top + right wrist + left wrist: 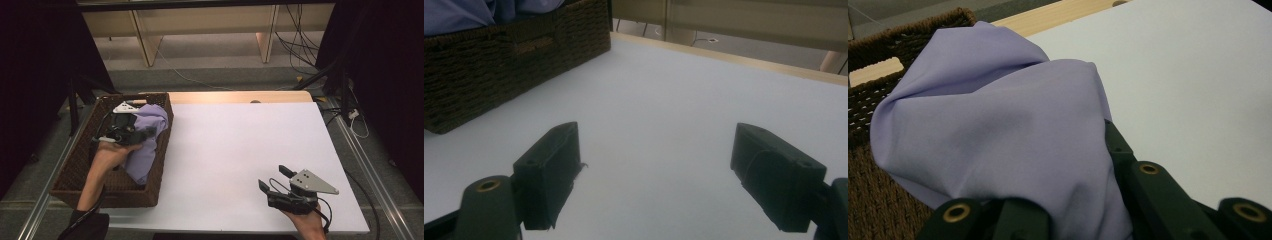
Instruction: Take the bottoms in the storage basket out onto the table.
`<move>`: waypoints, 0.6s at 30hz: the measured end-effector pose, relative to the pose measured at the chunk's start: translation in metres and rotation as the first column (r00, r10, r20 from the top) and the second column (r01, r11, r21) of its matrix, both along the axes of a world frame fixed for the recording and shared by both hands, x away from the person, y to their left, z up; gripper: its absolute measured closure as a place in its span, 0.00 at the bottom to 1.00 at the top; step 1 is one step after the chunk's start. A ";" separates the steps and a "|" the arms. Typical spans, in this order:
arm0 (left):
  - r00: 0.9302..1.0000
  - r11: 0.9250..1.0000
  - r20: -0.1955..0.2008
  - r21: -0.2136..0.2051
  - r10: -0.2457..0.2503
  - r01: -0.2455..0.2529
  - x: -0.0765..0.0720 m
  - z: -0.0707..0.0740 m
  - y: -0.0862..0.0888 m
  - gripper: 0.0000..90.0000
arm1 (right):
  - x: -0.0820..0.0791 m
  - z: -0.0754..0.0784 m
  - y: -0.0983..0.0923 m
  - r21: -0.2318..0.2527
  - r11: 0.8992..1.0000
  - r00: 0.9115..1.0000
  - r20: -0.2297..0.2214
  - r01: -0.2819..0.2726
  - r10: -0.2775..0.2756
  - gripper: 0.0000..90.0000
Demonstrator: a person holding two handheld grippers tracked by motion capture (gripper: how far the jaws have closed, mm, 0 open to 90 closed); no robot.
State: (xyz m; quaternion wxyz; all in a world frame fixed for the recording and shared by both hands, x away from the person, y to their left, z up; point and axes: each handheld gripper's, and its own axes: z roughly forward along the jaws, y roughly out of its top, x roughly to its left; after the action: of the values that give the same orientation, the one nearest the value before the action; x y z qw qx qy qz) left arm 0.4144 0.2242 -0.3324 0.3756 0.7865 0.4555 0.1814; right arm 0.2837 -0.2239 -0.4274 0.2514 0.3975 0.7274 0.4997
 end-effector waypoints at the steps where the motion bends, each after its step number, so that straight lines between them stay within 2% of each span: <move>1: 1.000 1.000 0.007 0.001 -0.003 0.003 -0.001 0.002 0.000 0.86 | 0.000 0.000 0.000 0.002 1.000 1.000 -0.001 0.001 -0.001 0.23; 12: 0.999 1.000 0.019 0.006 -0.028 0.028 -0.006 0.006 -0.007 0.86 | 0.000 0.000 0.001 0.001 1.000 1.000 0.001 0.000 0.000 0.23; 18: 0.999 0.999 0.027 0.024 -0.045 0.045 -0.009 0.008 -0.015 0.86 | 0.000 0.000 0.001 0.001 1.000 1.000 0.001 0.000 0.000 0.24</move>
State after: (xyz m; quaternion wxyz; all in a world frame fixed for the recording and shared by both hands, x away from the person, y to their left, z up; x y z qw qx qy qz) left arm 0.4057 0.2087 -0.3249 0.3765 0.7984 0.4302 0.1890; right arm 0.2836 -0.2232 -0.4278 0.2515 0.3975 0.7269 0.5004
